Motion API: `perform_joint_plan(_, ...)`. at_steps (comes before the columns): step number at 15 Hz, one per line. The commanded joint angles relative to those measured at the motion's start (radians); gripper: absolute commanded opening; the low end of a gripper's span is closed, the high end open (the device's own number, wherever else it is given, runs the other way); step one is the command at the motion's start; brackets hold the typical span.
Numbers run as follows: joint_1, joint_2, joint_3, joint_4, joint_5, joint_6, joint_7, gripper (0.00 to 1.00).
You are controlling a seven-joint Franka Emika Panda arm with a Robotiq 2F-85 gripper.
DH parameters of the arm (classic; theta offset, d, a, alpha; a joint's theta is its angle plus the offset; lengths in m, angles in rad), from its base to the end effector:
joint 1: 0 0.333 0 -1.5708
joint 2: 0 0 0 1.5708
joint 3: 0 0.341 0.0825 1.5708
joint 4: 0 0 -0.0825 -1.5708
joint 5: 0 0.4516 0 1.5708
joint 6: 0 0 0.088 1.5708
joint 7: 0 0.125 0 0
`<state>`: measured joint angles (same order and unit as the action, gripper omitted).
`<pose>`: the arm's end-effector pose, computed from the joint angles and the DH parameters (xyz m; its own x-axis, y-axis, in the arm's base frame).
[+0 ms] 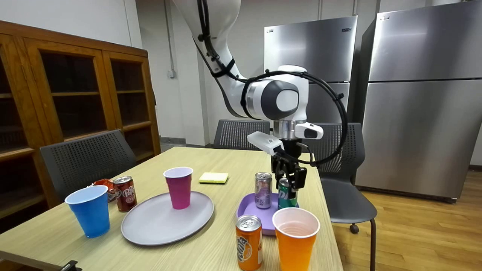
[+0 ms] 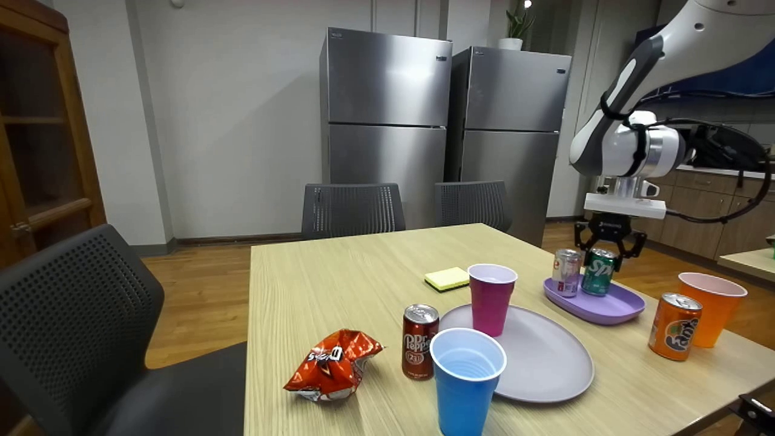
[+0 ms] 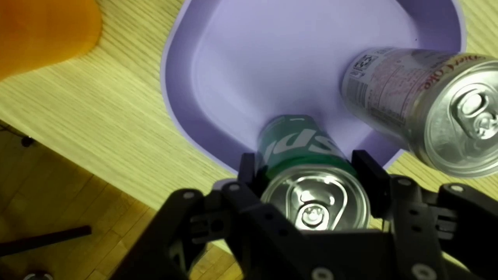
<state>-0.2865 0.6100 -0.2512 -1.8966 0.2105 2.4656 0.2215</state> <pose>0.5891 -0.3473 0.1341 0.6351 -0.7724 -0.0095 -0.7722 -0.6351 0.0166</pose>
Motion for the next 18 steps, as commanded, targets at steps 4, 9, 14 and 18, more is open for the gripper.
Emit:
perform_joint_plan(4,-0.016,0.011,0.017,0.054,0.014,-0.051,0.012,0.99)
perform_joint_plan(9,-0.020,-0.012,0.019,0.045,0.022,-0.039,0.006,1.00)
perform_joint_plan(14,-0.028,-0.079,0.023,-0.009,0.044,-0.015,-0.015,1.00)
perform_joint_plan(18,-0.034,-0.163,0.021,-0.081,0.056,-0.003,-0.040,1.00)
